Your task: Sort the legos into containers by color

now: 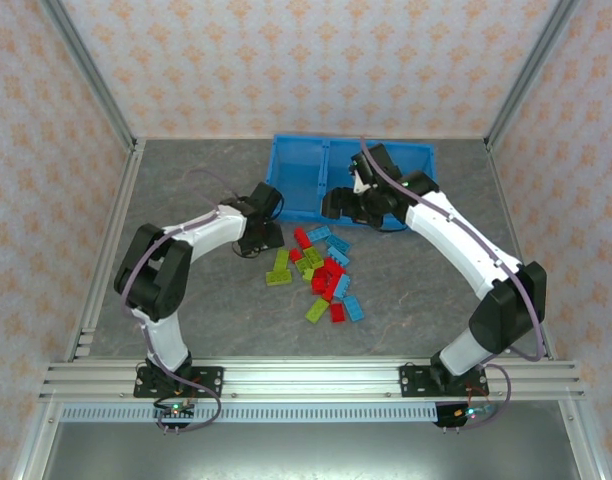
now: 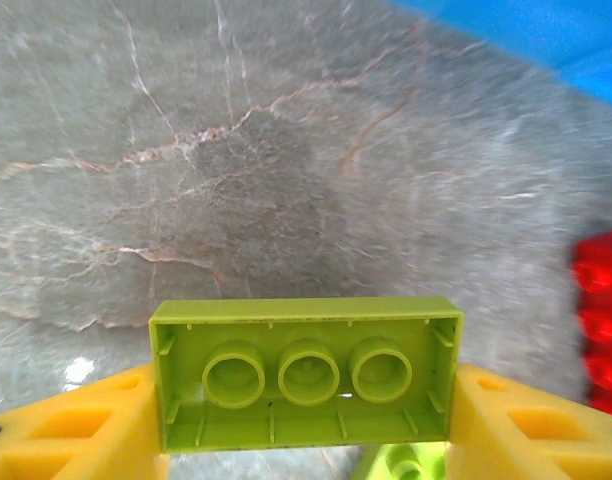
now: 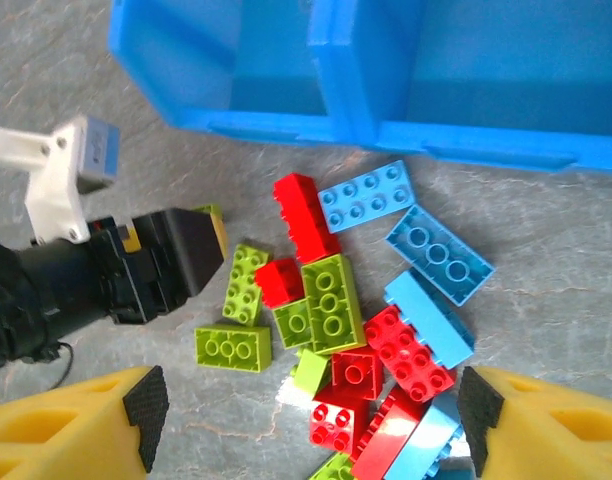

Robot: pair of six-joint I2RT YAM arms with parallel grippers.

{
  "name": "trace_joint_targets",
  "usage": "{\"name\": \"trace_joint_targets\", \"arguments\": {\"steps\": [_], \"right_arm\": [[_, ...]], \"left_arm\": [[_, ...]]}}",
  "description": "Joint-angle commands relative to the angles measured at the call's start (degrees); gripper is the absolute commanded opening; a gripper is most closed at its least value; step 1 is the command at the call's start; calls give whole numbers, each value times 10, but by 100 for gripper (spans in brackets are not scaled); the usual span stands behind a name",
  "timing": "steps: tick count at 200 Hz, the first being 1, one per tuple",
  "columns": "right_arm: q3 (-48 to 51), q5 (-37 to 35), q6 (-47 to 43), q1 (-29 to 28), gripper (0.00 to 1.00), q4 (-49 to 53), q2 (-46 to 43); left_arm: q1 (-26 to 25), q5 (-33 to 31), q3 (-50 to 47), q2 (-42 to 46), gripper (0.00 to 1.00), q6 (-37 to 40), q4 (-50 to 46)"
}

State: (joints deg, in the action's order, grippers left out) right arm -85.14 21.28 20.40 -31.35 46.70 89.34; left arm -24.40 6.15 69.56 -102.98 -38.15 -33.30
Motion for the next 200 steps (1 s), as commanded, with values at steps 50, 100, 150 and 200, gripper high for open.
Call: {"name": "trace_joint_targets", "arguments": {"steps": [50, 100, 150, 200], "right_arm": [[-10, -85, -39, -6, 79, -41, -22], [-6, -114, -32, -6, 79, -84, 26], [-7, -112, -28, -7, 79, -90, 36], [7, -126, -32, -6, 79, -81, 21]], "left_arm": [[-4, -59, 213, 8, 58, 72, -37], [-4, -32, 334, -145, 58, 114, -5], [-7, -36, 424, -224, 64, 130, -5], [-7, -18, 461, -216, 77, 140, -21]]}}
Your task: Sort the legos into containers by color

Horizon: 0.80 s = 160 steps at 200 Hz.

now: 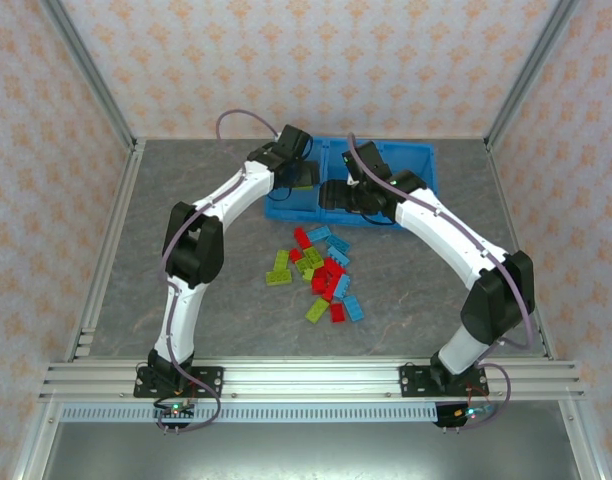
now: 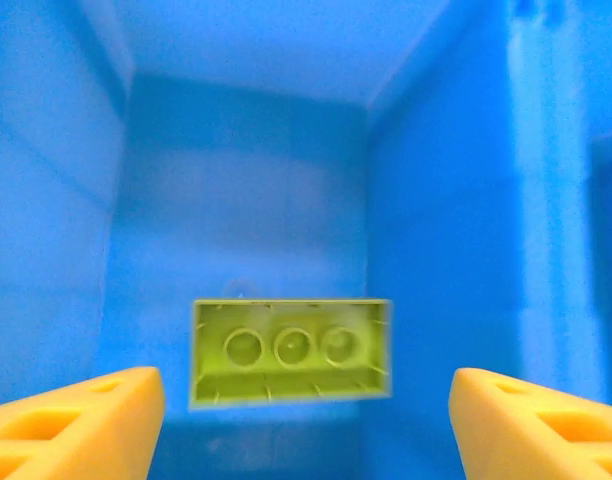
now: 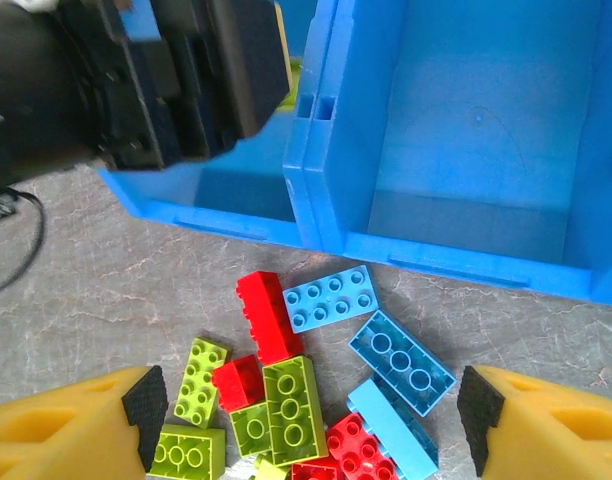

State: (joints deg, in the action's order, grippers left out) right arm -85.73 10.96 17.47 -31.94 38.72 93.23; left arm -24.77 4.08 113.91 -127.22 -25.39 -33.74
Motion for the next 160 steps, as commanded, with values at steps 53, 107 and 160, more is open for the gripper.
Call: {"name": "trace_joint_targets", "arguments": {"steps": [53, 107, 160], "right_arm": [[20, -14, 10, -4, 78, -5, -4], [-20, -1, 9, -75, 72, -17, 95], [-88, -30, -30, -100, 56, -29, 224]], "left_arm": [[-3, -5, -47, 172, 77, 45, -13], [-3, -19, -284, 469, 74, 241, 46], [-4, -37, -526, 669, 80, 489, 78]]}}
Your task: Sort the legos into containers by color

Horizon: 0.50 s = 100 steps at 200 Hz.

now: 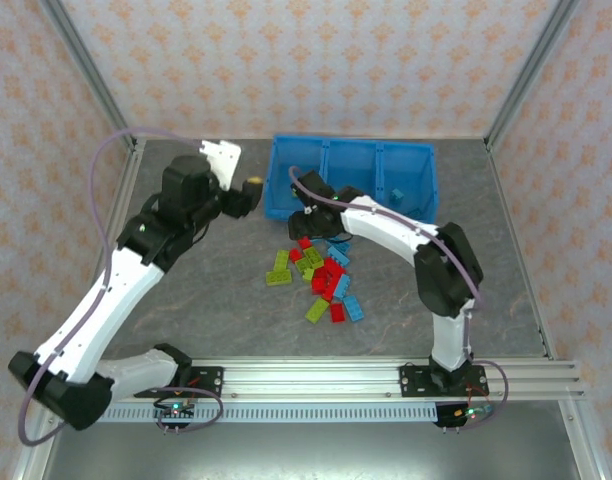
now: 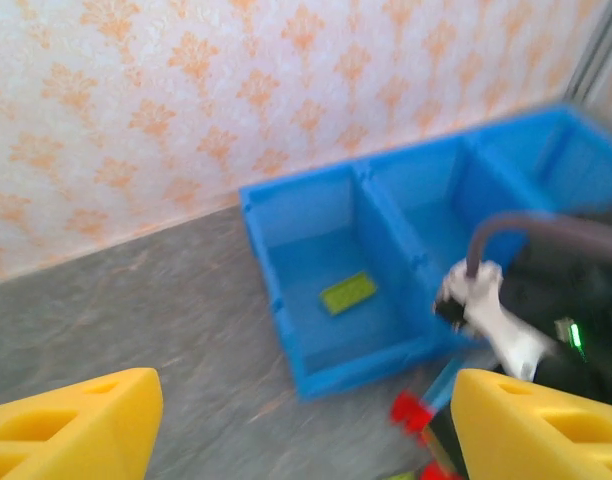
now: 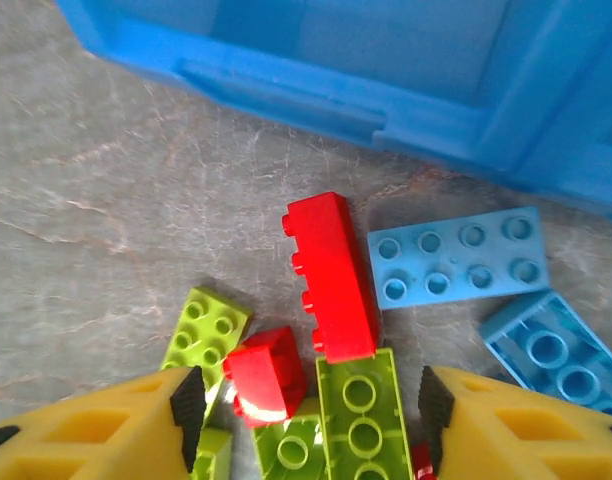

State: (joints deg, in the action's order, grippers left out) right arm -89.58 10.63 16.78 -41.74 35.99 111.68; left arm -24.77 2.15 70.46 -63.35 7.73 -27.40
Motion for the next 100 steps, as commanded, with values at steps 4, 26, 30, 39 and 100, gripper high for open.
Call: {"name": "trace_joint_targets", "arguments": {"steps": [4, 26, 30, 39, 100], "right_arm": [[-52, -29, -25, -3, 56, -1, 45], [-69, -54, -34, -8, 53, -3, 79], [-71, -58, -35, -8, 52, -5, 84], [-77, -65, -38, -8, 50, -9, 94], [-105, -69, -28, -9, 36, 7, 145]], "left_arm": [[-4, -14, -109, 39, 81, 173, 20], [-3, 8, -206, 70, 85, 235, 95], [-3, 17, -217, 72, 86, 242, 104], [-3, 34, -232, 71, 90, 246, 119], [9, 124, -249, 58, 100, 267, 128]]}}
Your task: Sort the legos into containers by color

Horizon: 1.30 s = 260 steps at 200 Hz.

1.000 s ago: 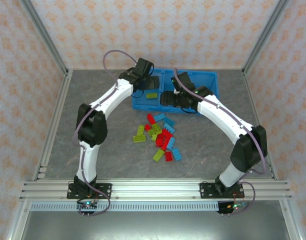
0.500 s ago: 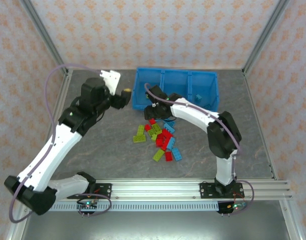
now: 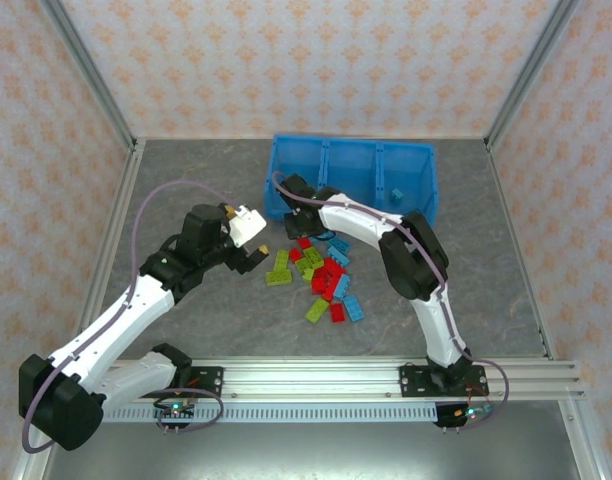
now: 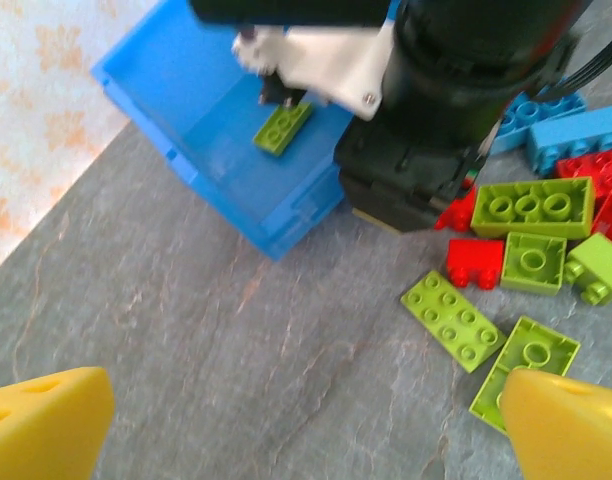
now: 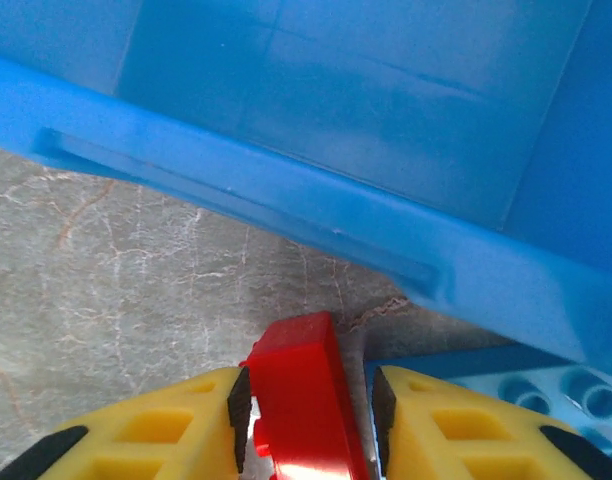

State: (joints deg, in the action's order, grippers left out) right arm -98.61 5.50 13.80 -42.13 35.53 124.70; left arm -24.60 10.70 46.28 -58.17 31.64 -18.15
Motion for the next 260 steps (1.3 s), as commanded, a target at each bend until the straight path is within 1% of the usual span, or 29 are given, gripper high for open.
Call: {"name": "trace_joint_targets", "arguments": {"steps": [1, 25, 33, 44, 65, 125, 139, 157, 168, 176, 188, 208, 224, 237, 260], "right_arm": [[-15, -17, 2, -5, 36, 12, 15], [-12, -11, 2, -5, 35, 21, 21], [-12, -8, 2, -5, 31, 23, 19], [-13, -9, 2, -5, 23, 29, 14], [-6, -16, 3, -5, 18, 28, -15], [37, -45, 15, -3, 16, -12, -161], [42, -74, 17, 0, 16, -23, -188], [36, -151, 11, 13, 16, -29, -203], [26, -195, 10, 28, 16, -30, -202], [18, -205, 15, 46, 16, -33, -197], [15, -188, 22, 77, 16, -53, -186], [-18, -134, 29, 121, 17, -58, -130], [-55, -111, 40, 142, 17, -52, -81], [-66, -83, 63, 160, 18, -63, -54], [-83, -42, 97, 188, 24, -70, -23]], "left_arm": [[7, 39, -8, 7, 100, 28, 36], [10, 45, -30, 20, 100, 45, 51], [10, 50, -31, 20, 100, 47, 50], [10, 56, -31, 19, 100, 47, 49], [10, 60, -30, 16, 100, 46, 49], [10, 55, -34, 23, 100, 40, 61], [12, 58, -38, 28, 100, 39, 67], [12, 65, -41, 34, 100, 37, 73], [12, 69, -41, 35, 100, 35, 73], [12, 73, -40, 37, 100, 33, 73], [12, 80, -41, 38, 100, 32, 74], [11, 81, -42, 42, 100, 34, 71], [12, 72, -43, 45, 100, 37, 70], [12, 70, -47, 48, 100, 37, 72], [12, 70, -49, 48, 100, 37, 73]]}}
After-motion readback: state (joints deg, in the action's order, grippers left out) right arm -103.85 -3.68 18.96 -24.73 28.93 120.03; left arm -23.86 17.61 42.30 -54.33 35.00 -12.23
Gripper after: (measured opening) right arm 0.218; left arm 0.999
